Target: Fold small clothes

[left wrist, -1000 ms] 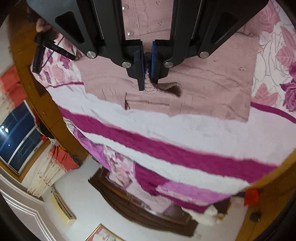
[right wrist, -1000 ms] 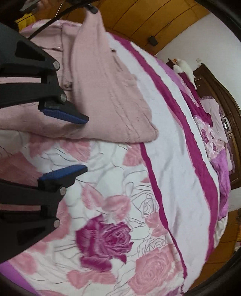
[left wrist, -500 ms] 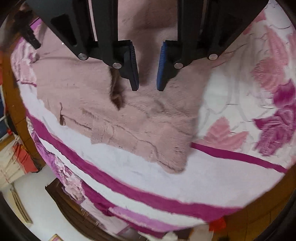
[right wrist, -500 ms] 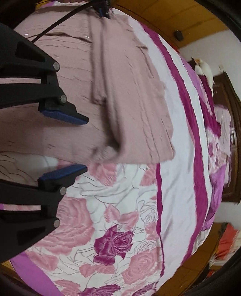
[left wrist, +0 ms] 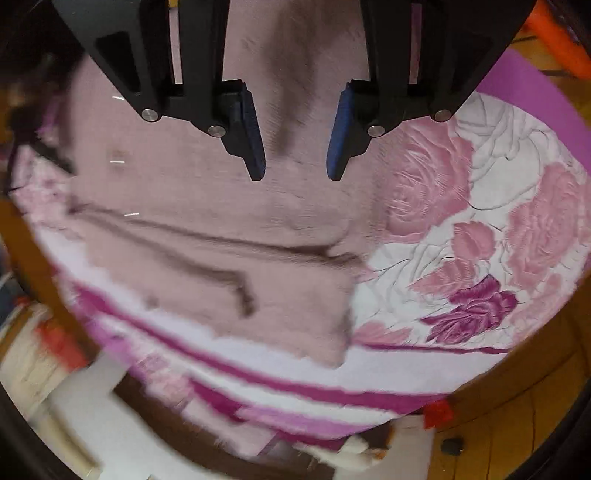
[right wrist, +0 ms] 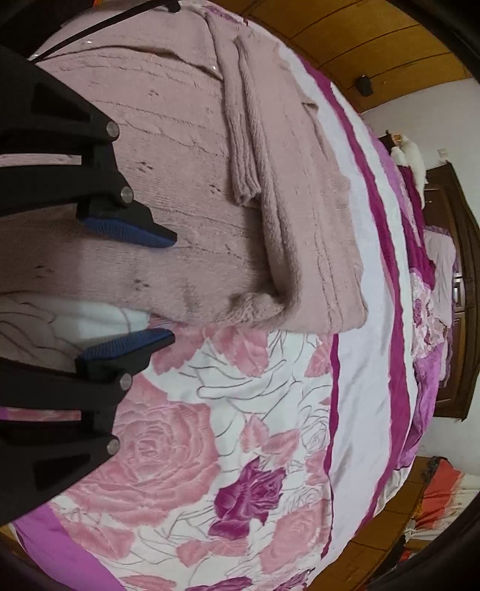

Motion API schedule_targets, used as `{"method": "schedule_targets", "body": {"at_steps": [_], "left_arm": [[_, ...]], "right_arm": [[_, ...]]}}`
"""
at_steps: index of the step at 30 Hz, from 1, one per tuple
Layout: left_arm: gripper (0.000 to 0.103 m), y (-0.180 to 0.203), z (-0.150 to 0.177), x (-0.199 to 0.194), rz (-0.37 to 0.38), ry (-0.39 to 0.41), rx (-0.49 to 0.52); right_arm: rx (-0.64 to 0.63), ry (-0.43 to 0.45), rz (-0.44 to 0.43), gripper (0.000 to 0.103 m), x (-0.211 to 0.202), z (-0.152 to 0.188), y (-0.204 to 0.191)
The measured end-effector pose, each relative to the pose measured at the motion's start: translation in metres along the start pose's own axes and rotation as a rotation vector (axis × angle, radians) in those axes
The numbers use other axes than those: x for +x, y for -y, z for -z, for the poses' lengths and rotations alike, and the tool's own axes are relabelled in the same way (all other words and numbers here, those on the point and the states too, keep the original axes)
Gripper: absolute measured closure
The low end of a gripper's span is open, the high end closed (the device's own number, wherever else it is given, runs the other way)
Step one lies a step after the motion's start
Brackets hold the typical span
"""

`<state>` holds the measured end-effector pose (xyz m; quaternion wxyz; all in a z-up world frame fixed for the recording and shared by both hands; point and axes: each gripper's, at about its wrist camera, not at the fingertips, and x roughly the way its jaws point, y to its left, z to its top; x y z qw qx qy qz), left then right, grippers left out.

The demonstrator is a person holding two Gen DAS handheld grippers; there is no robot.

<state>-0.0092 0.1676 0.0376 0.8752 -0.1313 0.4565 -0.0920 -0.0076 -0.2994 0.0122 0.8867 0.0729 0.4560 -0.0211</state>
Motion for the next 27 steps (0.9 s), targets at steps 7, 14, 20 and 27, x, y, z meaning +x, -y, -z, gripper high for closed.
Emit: {"method": "schedule_targets", "body": {"at_steps": [7, 14, 20, 27], "left_arm": [[0.073, -0.019, 0.038, -0.044, 0.068, 0.031, -0.076], [0.072, -0.018, 0.084, -0.05, -0.002, 0.053, 0.041], [0.072, -0.036, 0.111, -0.041, -0.089, 0.04, 0.033], [0.076, -0.073, 0.121, -0.032, -0.047, -0.023, -0.042]], "right_arm": [[-0.003, -0.018, -0.077, 0.055, -0.028, 0.028, 0.01], [0.07, 0.069, -0.192, 0.047, -0.053, 0.095, 0.027], [0.199, -0.026, -0.334, 0.044, -0.054, 0.133, 0.034], [0.059, -0.079, -0.323, 0.045, -0.051, 0.142, 0.003]]}}
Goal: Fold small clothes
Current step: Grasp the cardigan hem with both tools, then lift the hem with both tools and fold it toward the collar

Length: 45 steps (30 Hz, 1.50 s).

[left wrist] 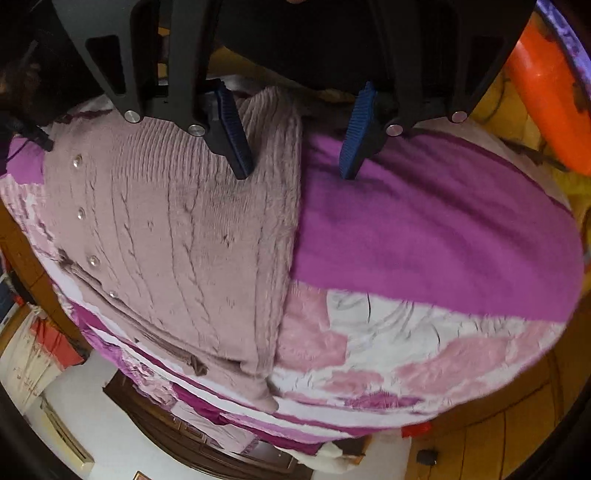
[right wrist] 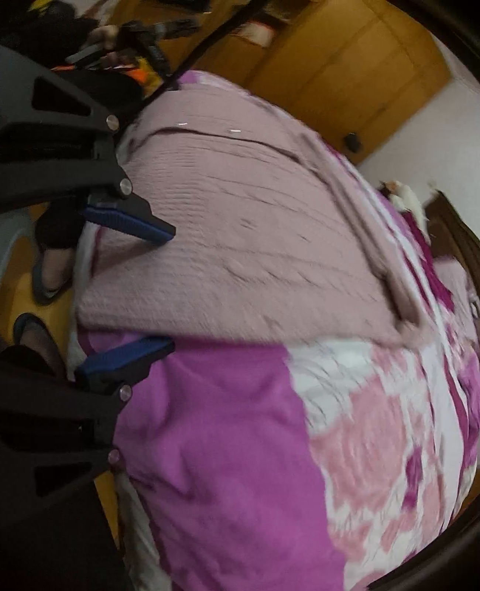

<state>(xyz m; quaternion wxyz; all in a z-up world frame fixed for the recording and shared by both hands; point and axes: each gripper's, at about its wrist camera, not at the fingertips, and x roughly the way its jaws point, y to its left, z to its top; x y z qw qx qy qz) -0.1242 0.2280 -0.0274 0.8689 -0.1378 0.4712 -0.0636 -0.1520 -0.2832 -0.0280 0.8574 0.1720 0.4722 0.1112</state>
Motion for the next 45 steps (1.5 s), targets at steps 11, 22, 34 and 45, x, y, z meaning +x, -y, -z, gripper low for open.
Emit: {"method": "schedule_targets", "body": {"at_steps": [11, 22, 34, 45], "left_arm": [[0.103, -0.013, 0.008, 0.004, 0.112, -0.052, -0.109], [0.103, -0.019, 0.028, -0.05, 0.143, 0.18, -0.264], [0.103, -0.027, 0.034, -0.046, 0.31, 0.17, -0.415], [0.103, -0.004, 0.036, -0.088, 0.35, 0.263, -0.427]], "right_arm": [[-0.001, -0.024, 0.047, 0.076, 0.011, -0.005, 0.001], [0.167, 0.04, -0.16, 0.092, -0.023, 0.003, 0.041], [-0.027, 0.094, -0.319, 0.094, -0.021, 0.0, -0.004], [0.011, 0.396, -0.493, 0.095, -0.094, -0.011, 0.016]]}}
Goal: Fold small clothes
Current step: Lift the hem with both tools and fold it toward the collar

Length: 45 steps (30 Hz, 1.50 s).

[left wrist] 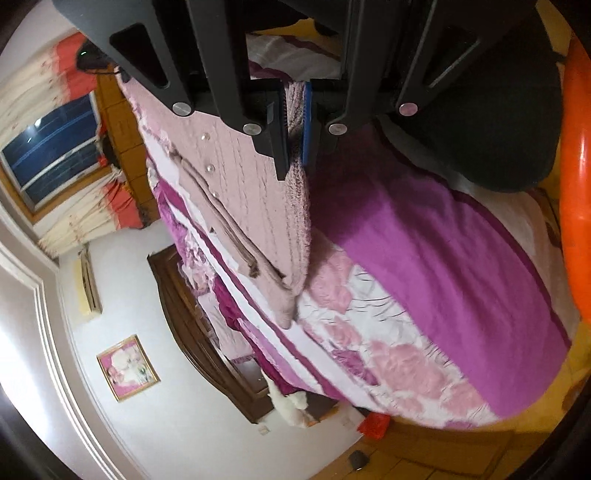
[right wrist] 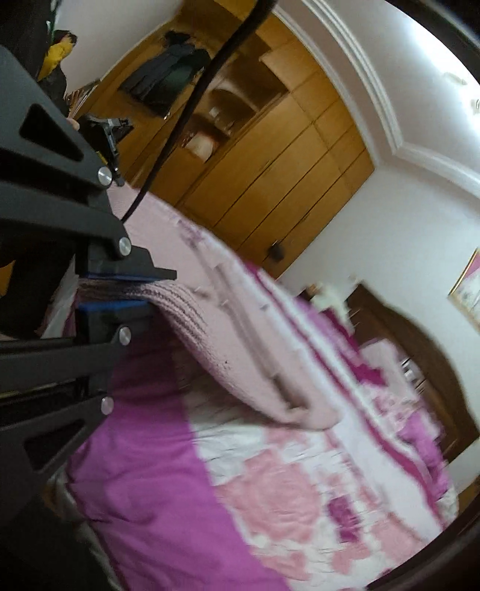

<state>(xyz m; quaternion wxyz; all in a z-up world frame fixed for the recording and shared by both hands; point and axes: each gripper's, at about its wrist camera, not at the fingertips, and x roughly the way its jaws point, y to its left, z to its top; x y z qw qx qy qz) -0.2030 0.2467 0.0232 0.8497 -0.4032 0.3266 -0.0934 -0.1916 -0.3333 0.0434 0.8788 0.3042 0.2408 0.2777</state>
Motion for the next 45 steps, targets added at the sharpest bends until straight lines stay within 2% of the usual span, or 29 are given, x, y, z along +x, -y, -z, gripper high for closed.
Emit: {"method": "schedule_targets", "body": {"at_steps": [7, 11, 13, 19, 21, 25, 31, 35, 39, 45], "left_arm": [[0.103, 0.042, 0.012, -0.017, -0.007, -0.006, 0.119], [0.103, 0.046, 0.018, -0.031, -0.011, -0.025, 0.13], [0.103, 0.049, 0.025, -0.041, -0.029, -0.032, 0.147], [0.103, 0.063, 0.051, -0.071, -0.101, 0.013, 0.274], [0.103, 0.063, 0.052, -0.075, -0.082, 0.008, 0.267], [0.103, 0.073, 0.053, -0.081, -0.099, 0.017, 0.3], [0.103, 0.081, 0.064, -0.095, -0.095, 0.036, 0.332], [0.103, 0.078, 0.06, -0.084, -0.094, 0.012, 0.311], [0.103, 0.086, 0.058, -0.076, -0.119, 0.014, 0.355], [0.103, 0.103, 0.046, -0.071, -0.066, 0.035, 0.366]], "right_arm": [[-0.048, 0.042, -0.002, 0.095, -0.023, -0.012, -0.007], [-0.043, 0.08, 0.0, 0.095, -0.047, -0.008, -0.011], [-0.043, 0.094, 0.012, 0.095, -0.055, -0.006, -0.012], [-0.032, 0.116, -0.004, 0.095, -0.086, 0.01, -0.014], [-0.039, 0.114, -0.001, 0.095, -0.09, 0.011, -0.015], [-0.07, 0.11, 0.005, 0.096, -0.097, 0.009, -0.026], [-0.069, 0.154, 0.029, 0.095, -0.121, 0.01, -0.045], [-0.054, 0.138, 0.045, 0.095, -0.122, 0.006, -0.044], [-0.066, 0.126, 0.028, 0.095, -0.117, -0.001, -0.05], [-0.044, 0.104, 0.015, 0.095, -0.102, -0.015, -0.05]]}}
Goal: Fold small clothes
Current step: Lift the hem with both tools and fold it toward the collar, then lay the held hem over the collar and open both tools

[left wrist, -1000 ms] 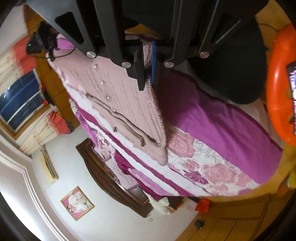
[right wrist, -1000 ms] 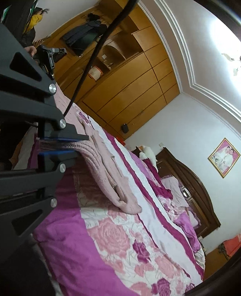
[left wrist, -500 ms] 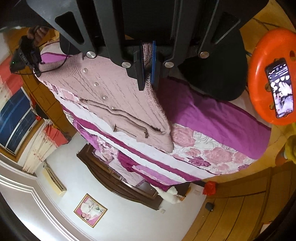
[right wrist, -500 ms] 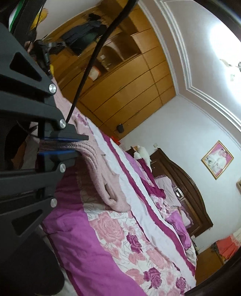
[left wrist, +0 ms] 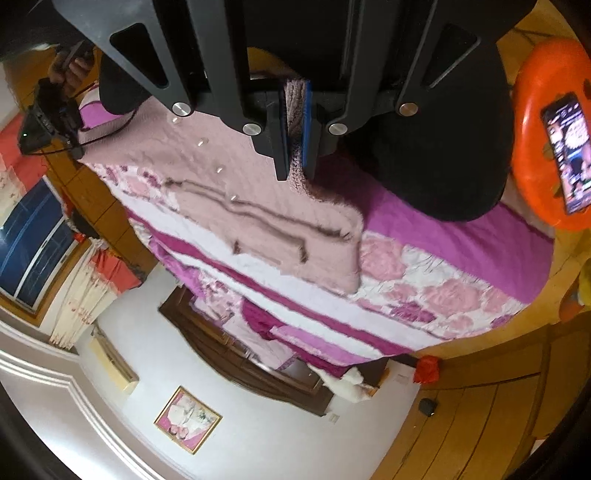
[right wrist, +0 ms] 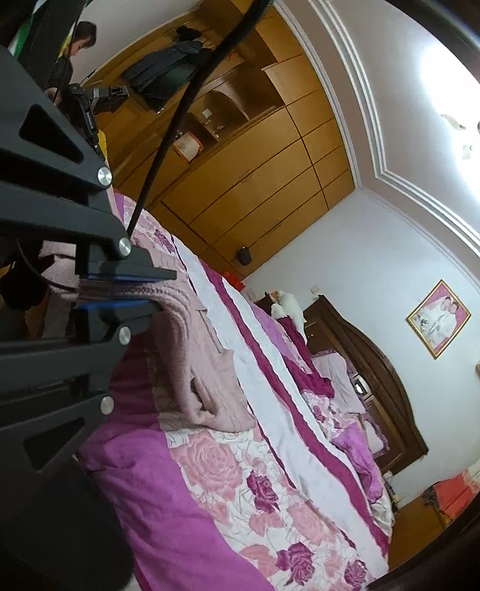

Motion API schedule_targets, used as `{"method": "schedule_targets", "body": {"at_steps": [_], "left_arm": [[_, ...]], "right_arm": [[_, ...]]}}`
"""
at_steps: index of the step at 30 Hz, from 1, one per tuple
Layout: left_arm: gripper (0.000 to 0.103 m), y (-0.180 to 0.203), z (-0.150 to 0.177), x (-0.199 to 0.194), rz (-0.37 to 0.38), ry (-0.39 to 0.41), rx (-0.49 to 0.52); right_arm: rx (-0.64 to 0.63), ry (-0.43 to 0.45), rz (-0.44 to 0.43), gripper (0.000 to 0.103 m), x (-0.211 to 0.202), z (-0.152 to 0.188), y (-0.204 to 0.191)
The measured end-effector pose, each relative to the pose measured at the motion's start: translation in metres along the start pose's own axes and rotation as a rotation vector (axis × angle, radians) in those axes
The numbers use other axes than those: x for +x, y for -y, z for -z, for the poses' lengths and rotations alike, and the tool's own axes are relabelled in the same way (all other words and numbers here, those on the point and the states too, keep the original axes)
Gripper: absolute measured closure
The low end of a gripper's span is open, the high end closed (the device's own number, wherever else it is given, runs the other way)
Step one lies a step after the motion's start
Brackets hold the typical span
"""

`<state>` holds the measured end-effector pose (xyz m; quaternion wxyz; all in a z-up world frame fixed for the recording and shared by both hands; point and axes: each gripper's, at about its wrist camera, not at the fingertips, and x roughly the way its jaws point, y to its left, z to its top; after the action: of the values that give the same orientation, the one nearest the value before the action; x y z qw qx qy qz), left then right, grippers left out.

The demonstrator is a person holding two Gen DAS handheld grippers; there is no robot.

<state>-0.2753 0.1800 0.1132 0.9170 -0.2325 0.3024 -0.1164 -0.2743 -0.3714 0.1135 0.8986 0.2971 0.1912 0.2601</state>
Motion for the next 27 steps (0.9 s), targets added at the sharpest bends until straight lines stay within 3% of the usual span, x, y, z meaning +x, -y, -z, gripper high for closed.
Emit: {"method": "schedule_targets", "body": {"at_steps": [6, 12, 20, 27], "left_arm": [[0.103, 0.021, -0.02, 0.014, 0.032, 0.019, 0.031], [0.103, 0.013, -0.029, 0.026, 0.06, -0.007, -0.033], [0.103, 0.009, -0.032, 0.045, 0.022, -0.039, -0.011], [0.103, 0.014, -0.054, 0.067, 0.008, -0.052, 0.006]], "right_arm": [[-0.054, -0.006, -0.044, 0.095, 0.01, -0.022, -0.019], [-0.066, -0.015, -0.049, 0.095, 0.019, -0.029, -0.026], [-0.037, -0.018, -0.027, 0.095, 0.025, -0.029, -0.012], [-0.001, -0.025, -0.021, 0.095, 0.043, -0.046, 0.011]]}}
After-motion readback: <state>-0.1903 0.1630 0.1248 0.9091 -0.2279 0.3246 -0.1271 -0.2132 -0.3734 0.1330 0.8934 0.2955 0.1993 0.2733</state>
